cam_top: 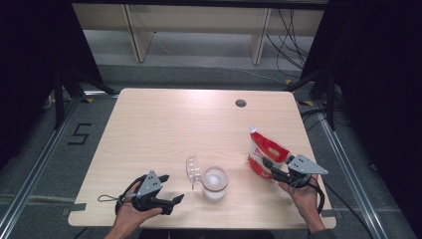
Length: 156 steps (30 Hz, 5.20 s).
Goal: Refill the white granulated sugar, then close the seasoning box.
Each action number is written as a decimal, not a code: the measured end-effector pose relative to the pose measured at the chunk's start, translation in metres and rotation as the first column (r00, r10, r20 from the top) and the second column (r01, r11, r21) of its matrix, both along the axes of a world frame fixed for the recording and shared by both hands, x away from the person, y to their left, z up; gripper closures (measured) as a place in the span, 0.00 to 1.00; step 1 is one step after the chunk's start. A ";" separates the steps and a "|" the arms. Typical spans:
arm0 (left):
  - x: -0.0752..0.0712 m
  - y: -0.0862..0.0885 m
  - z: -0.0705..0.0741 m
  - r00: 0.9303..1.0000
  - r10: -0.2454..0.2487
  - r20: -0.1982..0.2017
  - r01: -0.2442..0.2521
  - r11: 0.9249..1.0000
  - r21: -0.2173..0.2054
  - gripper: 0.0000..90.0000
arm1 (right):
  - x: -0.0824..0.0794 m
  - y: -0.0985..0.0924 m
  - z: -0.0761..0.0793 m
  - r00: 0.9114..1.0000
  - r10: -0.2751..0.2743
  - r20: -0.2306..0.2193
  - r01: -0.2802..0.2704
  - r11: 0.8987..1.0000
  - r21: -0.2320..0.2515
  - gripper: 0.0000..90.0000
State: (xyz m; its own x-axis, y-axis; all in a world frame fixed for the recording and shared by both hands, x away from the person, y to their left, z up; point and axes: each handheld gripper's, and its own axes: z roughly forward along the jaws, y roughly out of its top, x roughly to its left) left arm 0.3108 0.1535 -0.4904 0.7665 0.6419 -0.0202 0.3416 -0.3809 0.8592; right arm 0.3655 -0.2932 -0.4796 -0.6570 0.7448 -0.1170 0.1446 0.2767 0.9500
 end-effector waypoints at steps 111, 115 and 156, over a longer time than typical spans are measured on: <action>-0.001 -0.030 0.043 0.994 -0.069 0.079 0.073 0.996 -0.056 0.99 | -0.074 0.000 0.000 0.985 -0.084 -0.148 0.070 0.993 -0.095 0.36; 0.000 -0.033 0.042 0.994 -0.080 0.077 0.085 0.995 -0.053 0.99 | -0.074 0.000 0.001 0.986 -0.081 -0.143 0.069 0.993 -0.091 0.36; -0.002 -0.037 0.043 0.994 -0.104 0.040 0.108 0.989 -0.097 0.58 | -0.075 0.001 0.001 0.984 -0.077 -0.158 0.065 0.994 -0.083 0.36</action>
State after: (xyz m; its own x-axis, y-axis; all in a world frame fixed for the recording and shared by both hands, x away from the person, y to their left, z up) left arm 0.3088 0.1161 -0.4472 0.8316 0.5530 -0.0521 0.2733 -0.3257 0.9051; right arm 0.2906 -0.2922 -0.4790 -0.6177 0.7829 -0.0734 0.3151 0.3319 0.8891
